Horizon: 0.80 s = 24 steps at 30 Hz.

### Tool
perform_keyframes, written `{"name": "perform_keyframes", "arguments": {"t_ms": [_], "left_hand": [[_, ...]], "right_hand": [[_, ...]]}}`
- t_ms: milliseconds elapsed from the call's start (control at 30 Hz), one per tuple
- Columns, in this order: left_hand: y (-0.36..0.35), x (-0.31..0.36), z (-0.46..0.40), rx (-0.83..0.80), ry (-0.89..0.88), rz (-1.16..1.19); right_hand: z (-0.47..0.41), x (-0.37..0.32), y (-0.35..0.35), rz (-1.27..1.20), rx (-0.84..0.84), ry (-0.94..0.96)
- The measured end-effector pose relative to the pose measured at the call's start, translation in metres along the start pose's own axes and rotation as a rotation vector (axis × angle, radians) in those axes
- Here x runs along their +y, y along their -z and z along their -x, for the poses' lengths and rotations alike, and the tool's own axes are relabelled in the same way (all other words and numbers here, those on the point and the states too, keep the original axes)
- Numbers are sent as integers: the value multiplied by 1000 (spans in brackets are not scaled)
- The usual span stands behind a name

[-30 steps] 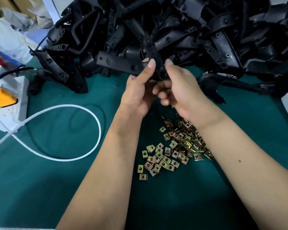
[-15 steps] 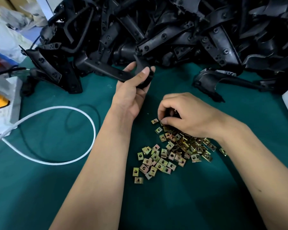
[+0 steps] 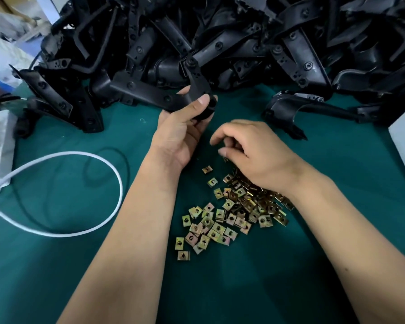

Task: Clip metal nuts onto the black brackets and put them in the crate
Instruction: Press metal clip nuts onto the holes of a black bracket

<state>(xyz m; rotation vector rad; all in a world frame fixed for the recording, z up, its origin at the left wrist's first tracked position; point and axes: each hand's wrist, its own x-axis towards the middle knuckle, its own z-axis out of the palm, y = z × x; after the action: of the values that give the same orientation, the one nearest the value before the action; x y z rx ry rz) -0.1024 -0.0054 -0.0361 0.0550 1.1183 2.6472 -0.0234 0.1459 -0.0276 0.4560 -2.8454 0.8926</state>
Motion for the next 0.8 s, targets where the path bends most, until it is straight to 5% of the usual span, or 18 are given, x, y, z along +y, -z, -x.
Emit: {"name": "perform_keyframes", "arguments": {"t_ms": [200,433,800], "left_hand": [[2,1,0,12,19,23],[2,2,-1,23,31,48],[3,2,-1,77,48,29]], "right_hand": [[0,17,7,54,314,-153],[-2,17,2,134,59,-163],[-1,7,2,-77,178,-98]]}}
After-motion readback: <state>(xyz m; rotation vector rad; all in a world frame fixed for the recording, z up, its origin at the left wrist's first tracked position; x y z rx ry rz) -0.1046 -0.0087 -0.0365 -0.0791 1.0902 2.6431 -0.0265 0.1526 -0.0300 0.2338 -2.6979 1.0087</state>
